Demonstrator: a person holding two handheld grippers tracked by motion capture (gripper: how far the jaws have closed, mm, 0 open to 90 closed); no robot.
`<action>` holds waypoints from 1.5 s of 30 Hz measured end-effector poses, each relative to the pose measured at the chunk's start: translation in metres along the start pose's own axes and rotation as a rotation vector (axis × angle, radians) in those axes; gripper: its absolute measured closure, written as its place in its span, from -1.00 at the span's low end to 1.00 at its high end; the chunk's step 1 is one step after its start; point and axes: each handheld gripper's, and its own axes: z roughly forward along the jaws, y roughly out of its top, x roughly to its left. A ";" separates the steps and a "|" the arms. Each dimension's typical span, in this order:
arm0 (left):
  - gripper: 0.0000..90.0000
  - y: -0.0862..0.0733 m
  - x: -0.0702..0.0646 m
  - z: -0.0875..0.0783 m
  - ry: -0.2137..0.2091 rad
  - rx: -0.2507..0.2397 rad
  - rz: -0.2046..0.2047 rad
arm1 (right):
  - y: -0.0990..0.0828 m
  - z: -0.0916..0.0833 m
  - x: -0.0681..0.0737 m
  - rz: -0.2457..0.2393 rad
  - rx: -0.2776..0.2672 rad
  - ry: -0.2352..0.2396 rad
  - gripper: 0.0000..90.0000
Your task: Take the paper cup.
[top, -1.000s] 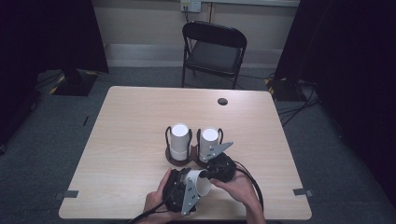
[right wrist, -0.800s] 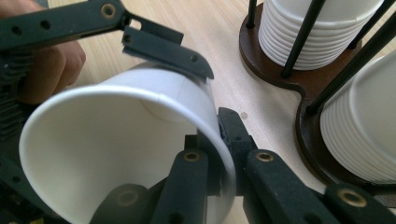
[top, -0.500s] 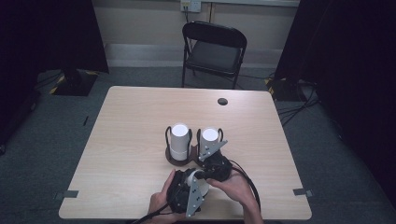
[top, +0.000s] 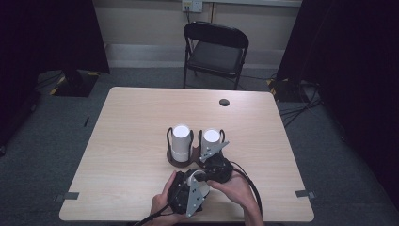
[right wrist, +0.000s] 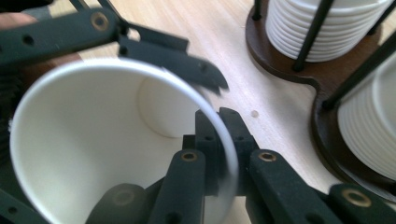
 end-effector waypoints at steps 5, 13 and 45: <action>-0.51 -0.003 0.005 -0.001 -0.009 -0.016 -0.062 | 0.000 -0.002 0.000 0.017 -0.023 -0.002 0.83; -0.51 -0.007 0.008 -0.002 -0.010 -0.027 -0.110 | -0.004 -0.008 0.001 0.039 -0.072 -0.013 0.73; -0.50 -0.024 0.028 -0.005 -0.017 -0.080 -0.293 | -0.028 -0.029 -0.001 0.094 -0.371 -0.064 0.43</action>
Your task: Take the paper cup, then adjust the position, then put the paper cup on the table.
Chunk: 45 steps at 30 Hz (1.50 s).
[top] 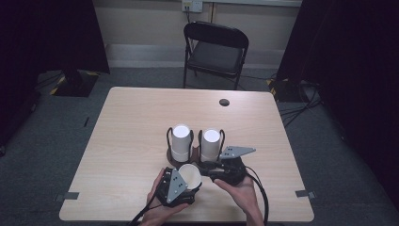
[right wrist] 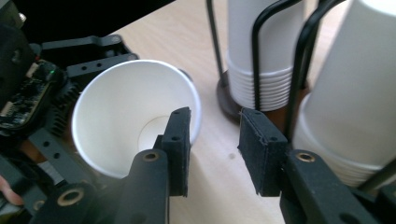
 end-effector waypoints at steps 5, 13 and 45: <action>-0.50 -0.002 0.007 -0.002 0.009 -0.006 -0.040 | -0.002 -0.005 -0.005 0.019 -0.028 -0.047 0.37; -0.50 -0.006 0.025 -0.012 0.036 -0.044 -0.106 | -0.013 -0.018 -0.010 0.023 -0.129 -0.152 0.10; -0.50 -0.019 0.093 -0.027 0.236 -0.101 -0.245 | -0.081 -0.037 -0.058 0.167 -0.308 -0.487 -0.61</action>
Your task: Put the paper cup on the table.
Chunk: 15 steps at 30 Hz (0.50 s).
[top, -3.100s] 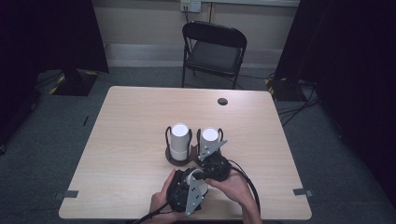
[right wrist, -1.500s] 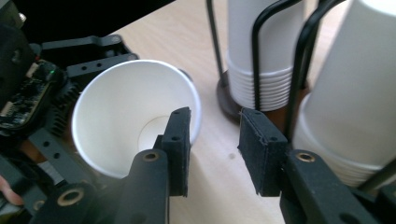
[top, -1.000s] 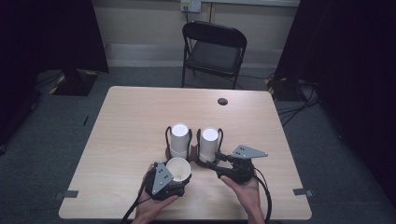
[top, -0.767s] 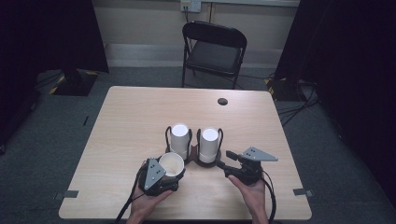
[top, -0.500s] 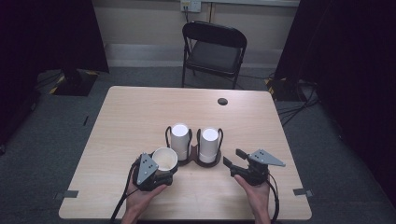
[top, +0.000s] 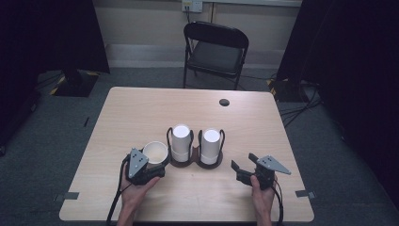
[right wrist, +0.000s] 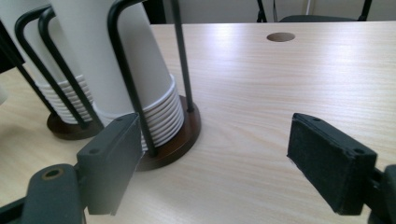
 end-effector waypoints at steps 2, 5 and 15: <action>-0.50 0.001 0.004 0.001 0.010 -0.010 -0.014 | -0.002 0.001 -0.001 -0.001 -0.004 -0.021 -0.61; -0.50 0.002 0.009 0.002 0.052 -0.027 -0.018 | -0.004 0.003 -0.001 -0.014 0.000 -0.034 -0.61; -0.51 0.010 0.030 0.007 0.114 -0.065 -0.062 | -0.015 0.007 0.002 -0.042 -0.062 -0.089 -0.61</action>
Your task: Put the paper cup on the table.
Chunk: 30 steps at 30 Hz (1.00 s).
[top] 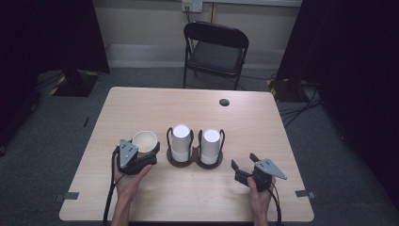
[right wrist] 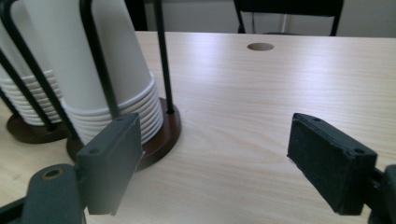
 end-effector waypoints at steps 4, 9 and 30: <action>-0.50 0.000 0.002 0.009 0.009 0.009 0.009 | -0.001 -0.002 -0.001 -0.003 -0.026 -0.020 -0.64; -0.51 -0.002 0.008 0.019 0.018 0.010 -0.011 | -0.003 -0.006 -0.001 -0.009 -0.064 -0.013 -0.65; -0.53 -0.009 0.030 0.052 0.045 0.034 -0.065 | -0.006 -0.012 0.002 -0.020 -0.132 -0.045 -0.66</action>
